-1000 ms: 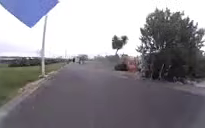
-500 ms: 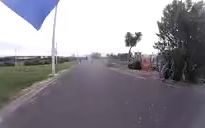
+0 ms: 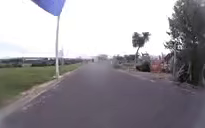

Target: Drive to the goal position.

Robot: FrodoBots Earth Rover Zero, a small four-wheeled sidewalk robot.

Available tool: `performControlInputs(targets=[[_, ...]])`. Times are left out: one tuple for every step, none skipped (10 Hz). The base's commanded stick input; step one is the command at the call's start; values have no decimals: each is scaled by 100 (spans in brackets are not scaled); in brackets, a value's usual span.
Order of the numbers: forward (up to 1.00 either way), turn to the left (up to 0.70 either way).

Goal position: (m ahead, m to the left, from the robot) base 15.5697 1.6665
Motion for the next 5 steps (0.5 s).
performControlInputs(targets=[[85,25],[85,0],[85,0],[85,0],[85,0]])
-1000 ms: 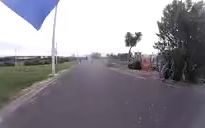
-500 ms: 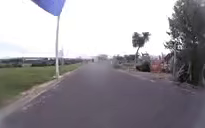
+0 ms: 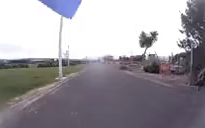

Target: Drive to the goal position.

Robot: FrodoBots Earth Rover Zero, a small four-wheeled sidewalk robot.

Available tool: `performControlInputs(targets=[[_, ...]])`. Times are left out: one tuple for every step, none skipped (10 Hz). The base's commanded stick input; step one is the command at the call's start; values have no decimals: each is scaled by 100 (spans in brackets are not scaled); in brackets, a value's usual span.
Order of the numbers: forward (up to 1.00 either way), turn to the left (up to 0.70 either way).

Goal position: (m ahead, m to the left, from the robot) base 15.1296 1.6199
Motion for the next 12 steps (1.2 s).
performControlInputs(targets=[[85,0],[85,31],[85,32],[85,33],[85,26],[85,10],[85,0],[85,0],[85,0],[85,0],[85,0],[85,0]])
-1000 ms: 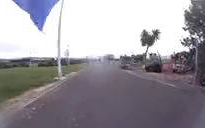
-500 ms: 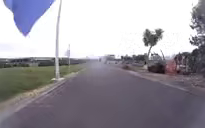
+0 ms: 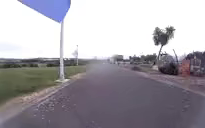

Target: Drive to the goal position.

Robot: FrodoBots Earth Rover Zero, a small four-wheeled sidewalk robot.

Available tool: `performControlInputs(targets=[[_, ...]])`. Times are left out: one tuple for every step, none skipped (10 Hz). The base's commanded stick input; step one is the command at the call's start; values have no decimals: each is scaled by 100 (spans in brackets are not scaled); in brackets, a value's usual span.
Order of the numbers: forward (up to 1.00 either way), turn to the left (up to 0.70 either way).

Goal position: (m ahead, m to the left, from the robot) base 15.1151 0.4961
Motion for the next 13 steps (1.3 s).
performControlInputs(targets=[[85,0],[85,0],[85,0],[85,0],[85,0],[85,0],[85,0],[85,0],[85,0],[85,0],[85,0],[85,0],[85,0]])
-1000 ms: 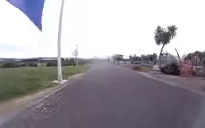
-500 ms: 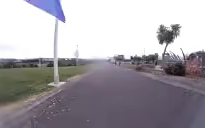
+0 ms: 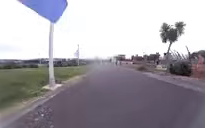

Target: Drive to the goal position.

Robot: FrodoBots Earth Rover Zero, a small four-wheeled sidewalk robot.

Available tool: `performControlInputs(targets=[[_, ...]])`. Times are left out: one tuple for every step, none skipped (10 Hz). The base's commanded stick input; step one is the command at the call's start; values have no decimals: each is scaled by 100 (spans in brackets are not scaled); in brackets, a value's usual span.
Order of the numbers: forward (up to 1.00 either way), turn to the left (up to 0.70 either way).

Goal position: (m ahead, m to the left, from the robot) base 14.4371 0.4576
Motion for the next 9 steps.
performControlInputs(targets=[[85,0],[85,0],[85,0],[85,0],[85,0],[85,0],[85,0],[85,0],[85,0]])
